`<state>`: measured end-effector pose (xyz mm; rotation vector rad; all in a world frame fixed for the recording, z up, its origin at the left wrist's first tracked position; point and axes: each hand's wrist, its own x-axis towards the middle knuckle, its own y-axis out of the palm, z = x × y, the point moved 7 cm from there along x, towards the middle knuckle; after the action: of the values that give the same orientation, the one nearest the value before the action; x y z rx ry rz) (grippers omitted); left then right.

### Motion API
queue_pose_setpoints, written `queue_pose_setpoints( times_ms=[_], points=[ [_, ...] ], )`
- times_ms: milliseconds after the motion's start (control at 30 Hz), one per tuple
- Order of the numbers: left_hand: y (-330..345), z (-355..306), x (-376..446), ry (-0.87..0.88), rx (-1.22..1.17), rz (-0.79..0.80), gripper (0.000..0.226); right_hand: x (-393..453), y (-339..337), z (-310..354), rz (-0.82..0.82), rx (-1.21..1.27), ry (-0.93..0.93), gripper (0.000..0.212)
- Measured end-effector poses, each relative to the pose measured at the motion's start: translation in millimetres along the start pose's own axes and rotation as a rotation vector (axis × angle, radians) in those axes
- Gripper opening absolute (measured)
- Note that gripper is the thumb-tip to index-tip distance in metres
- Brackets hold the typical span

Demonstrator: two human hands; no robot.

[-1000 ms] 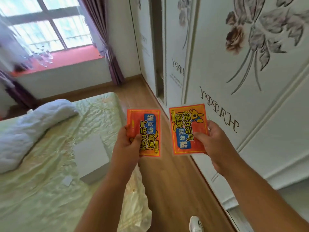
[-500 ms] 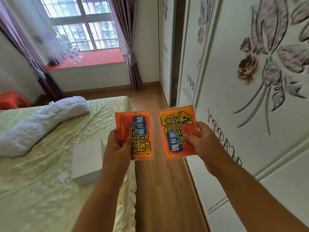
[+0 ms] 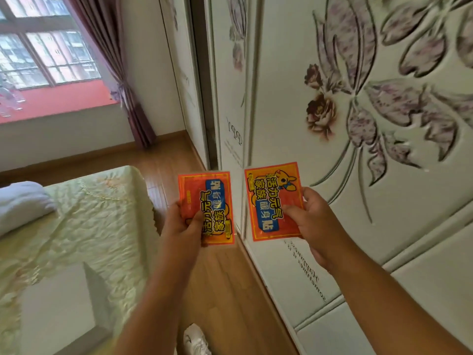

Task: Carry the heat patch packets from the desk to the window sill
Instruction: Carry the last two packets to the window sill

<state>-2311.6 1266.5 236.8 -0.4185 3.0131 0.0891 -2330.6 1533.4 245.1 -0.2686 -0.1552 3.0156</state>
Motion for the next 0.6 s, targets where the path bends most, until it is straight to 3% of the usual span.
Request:
queue_pose_setpoints(
  times_ms=[300, 600],
  points=[
    [-14.3, -35.8, 151.4, 0.037, 0.044, 0.124, 0.022, 98.6, 69.3, 35.0, -0.107, 0.007, -0.017, 0.018],
    [-124.3, -52.6, 261.8, 0.032, 0.068, 0.02, 0.02, 190.7, 224.5, 71.1, 0.021, 0.003, -0.036, 0.017]
  ],
)
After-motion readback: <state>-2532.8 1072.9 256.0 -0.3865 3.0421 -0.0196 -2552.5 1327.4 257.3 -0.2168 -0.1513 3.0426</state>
